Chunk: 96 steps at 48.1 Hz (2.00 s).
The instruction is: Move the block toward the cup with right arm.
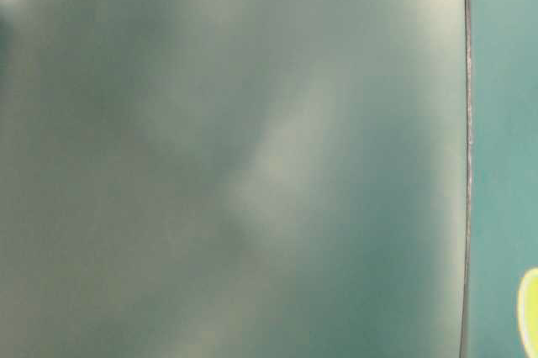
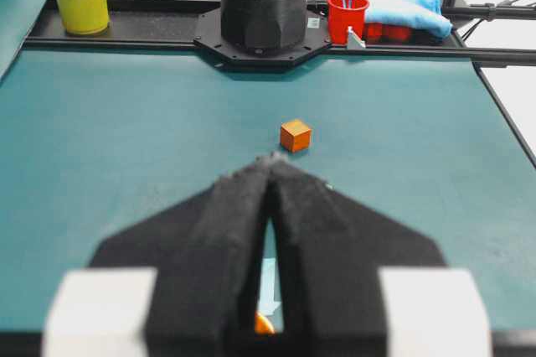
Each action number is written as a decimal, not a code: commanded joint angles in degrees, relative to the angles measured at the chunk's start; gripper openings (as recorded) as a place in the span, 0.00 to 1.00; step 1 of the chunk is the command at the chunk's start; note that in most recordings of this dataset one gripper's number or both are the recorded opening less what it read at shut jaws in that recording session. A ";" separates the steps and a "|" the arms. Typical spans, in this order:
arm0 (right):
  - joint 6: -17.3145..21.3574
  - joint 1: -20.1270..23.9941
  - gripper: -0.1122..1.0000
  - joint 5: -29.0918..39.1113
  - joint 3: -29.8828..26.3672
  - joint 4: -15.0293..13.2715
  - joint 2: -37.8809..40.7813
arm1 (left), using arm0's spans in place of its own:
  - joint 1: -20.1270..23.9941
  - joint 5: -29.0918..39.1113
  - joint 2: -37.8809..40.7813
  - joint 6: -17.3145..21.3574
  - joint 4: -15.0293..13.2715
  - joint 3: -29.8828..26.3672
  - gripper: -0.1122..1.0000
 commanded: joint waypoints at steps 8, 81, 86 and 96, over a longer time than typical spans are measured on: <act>10.37 -0.09 0.12 4.13 -1.76 0.18 1.32 | 0.00 -0.26 0.53 -0.09 0.09 -1.49 0.10; 40.78 10.55 0.74 20.74 -11.87 0.53 41.57 | 0.00 0.00 1.32 -0.09 0.18 -1.32 0.10; 42.45 10.63 0.74 18.72 -10.28 0.35 41.57 | 0.00 0.00 1.32 -0.09 0.18 -1.23 0.10; 43.59 10.63 0.74 16.96 -8.53 -0.09 41.57 | 0.00 0.62 1.32 -0.09 0.09 -1.23 0.10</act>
